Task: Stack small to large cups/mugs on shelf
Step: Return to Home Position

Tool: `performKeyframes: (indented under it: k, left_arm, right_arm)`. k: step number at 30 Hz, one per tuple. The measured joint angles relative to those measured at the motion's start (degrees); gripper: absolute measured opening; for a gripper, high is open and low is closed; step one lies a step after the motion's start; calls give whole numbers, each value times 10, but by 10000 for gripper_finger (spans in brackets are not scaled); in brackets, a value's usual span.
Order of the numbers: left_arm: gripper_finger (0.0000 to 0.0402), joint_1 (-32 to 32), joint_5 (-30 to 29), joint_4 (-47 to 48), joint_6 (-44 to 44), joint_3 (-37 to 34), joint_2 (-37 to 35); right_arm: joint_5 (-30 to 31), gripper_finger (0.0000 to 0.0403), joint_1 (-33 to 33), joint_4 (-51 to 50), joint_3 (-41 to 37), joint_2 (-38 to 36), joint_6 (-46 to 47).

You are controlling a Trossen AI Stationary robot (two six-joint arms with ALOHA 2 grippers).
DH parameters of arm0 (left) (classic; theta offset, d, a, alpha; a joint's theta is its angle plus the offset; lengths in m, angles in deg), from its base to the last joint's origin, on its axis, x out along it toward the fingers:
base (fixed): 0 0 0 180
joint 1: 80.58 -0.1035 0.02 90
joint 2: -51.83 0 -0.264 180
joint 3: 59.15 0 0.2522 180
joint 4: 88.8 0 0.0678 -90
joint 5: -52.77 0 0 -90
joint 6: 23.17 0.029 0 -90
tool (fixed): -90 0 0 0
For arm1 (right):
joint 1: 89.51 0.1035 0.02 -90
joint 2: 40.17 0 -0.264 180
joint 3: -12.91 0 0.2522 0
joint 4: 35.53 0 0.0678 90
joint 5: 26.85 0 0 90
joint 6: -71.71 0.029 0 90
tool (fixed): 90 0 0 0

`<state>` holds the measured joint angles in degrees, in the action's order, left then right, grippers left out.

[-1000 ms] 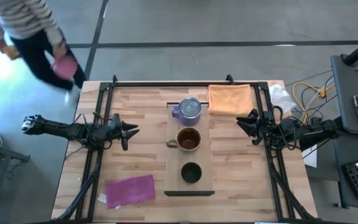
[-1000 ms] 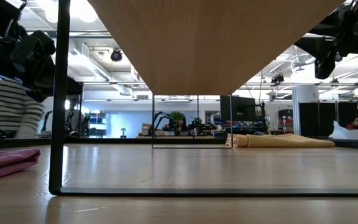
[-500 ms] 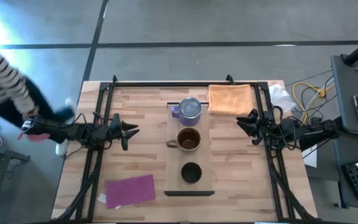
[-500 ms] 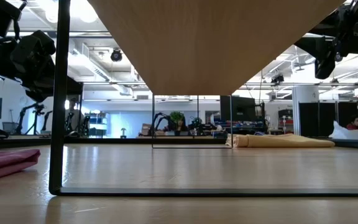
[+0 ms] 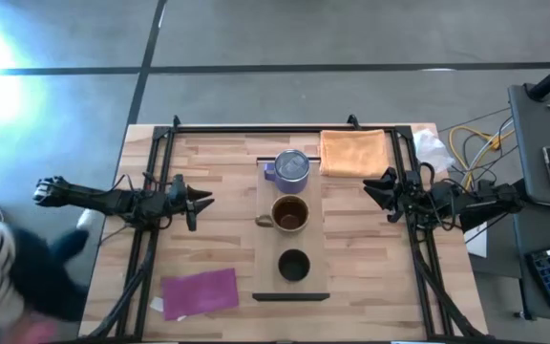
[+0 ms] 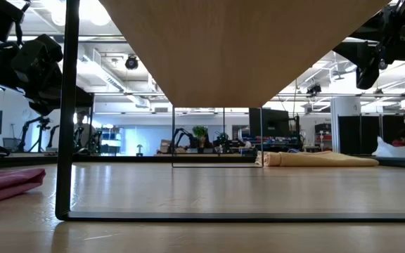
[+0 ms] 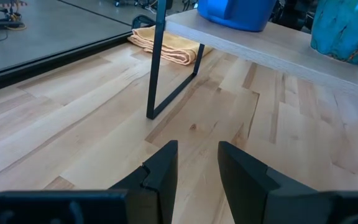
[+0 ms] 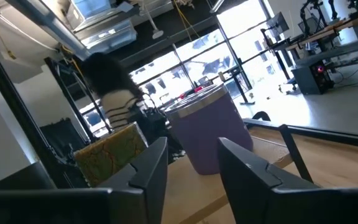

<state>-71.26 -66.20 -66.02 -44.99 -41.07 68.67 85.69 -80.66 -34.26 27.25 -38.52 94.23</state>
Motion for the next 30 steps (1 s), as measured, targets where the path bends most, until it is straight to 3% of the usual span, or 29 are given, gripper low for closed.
performKeyframes:
  k: [30]
  left_arm:
    - [101,0,0,0,0,0,-1]
  right_arm:
    - [0,132,0,0,0,0,0]
